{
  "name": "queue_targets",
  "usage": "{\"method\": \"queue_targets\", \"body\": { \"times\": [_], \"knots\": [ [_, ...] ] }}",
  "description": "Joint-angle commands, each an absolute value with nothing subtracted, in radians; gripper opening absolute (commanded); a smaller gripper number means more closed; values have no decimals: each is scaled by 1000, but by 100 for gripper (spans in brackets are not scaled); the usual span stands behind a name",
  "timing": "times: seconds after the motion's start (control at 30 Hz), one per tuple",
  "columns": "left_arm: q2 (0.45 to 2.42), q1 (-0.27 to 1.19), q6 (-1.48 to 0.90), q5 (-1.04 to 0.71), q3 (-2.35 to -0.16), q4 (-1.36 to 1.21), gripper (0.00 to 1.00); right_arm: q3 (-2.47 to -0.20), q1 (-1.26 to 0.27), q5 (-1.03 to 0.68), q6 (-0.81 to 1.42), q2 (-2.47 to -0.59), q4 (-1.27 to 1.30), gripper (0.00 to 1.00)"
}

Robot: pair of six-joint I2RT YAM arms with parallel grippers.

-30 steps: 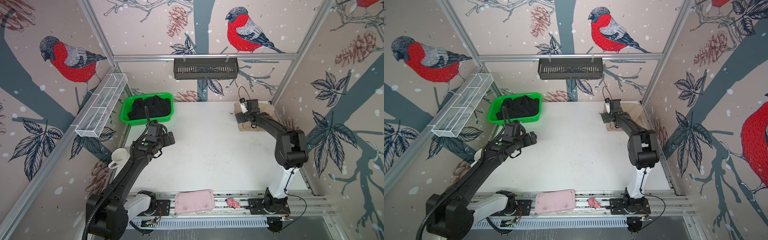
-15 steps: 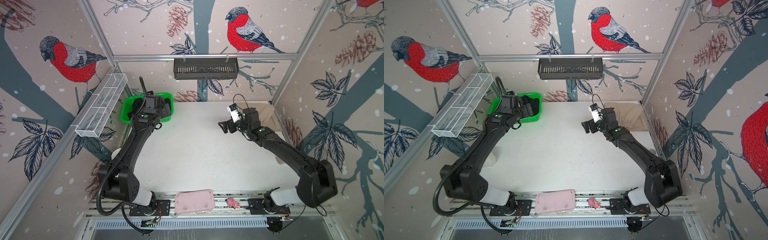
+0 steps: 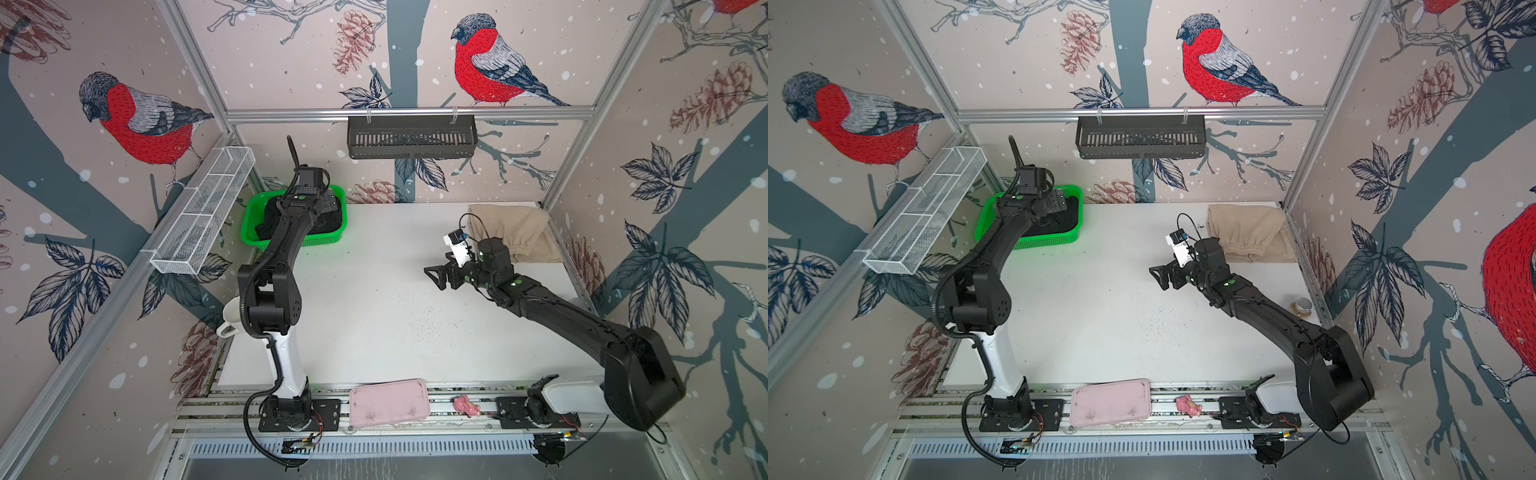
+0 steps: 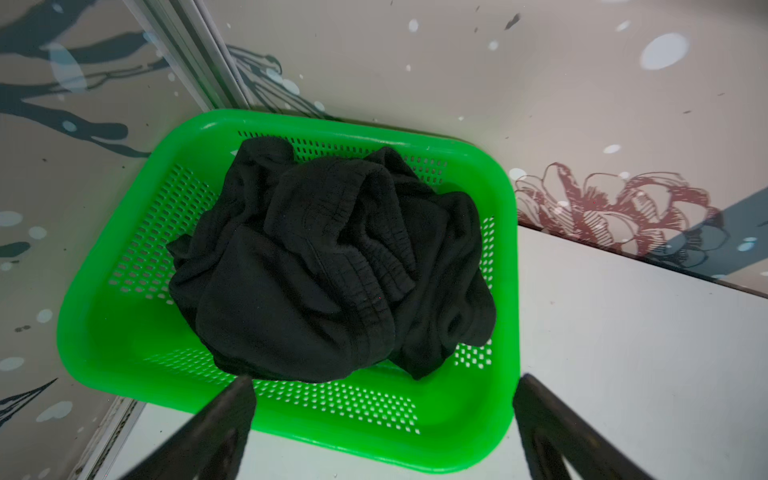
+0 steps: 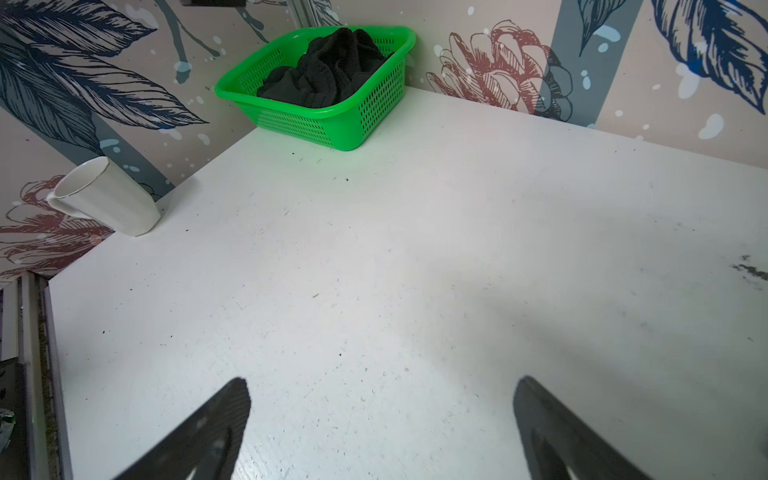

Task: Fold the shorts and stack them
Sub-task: 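Lift the right gripper off the shorts while the left reaches into the green basket, then grasp the black shorts' waistband with the left gripper and lift them out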

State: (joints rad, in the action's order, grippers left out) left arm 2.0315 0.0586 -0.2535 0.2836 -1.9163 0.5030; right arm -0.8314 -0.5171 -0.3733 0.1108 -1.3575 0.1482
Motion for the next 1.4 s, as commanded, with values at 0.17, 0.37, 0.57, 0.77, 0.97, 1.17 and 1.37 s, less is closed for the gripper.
{"method": "queue_targets", "body": {
  "times": [0.17, 0.37, 0.57, 0.77, 0.97, 1.17, 1.37],
  "knots": [
    [2223, -9, -269, 190, -2053, 461, 97, -843, -545, -429, 165, -1413, 251, 100],
    [2366, -38, -260, 167, -2187, 509, 97, -865, -554, -431, 179, -1461, 261, 100],
    [2459, -38, -223, 174, -2245, 520, 97, -884, -563, -433, 197, -1488, 268, 100],
    [2545, -43, -199, 173, -2309, 559, 96, -898, -575, -422, 217, -1509, 269, 100],
    [2570, -56, -174, 129, -2322, 551, 20, -908, -586, -399, 229, -1521, 272, 100],
    [2495, -66, -156, 133, -2337, 569, 0, -915, -596, -397, 235, -1538, 289, 99],
    [2334, -66, -152, 107, -2315, 575, 0, -909, -610, -397, 233, -1542, 308, 99]
  ]
}}
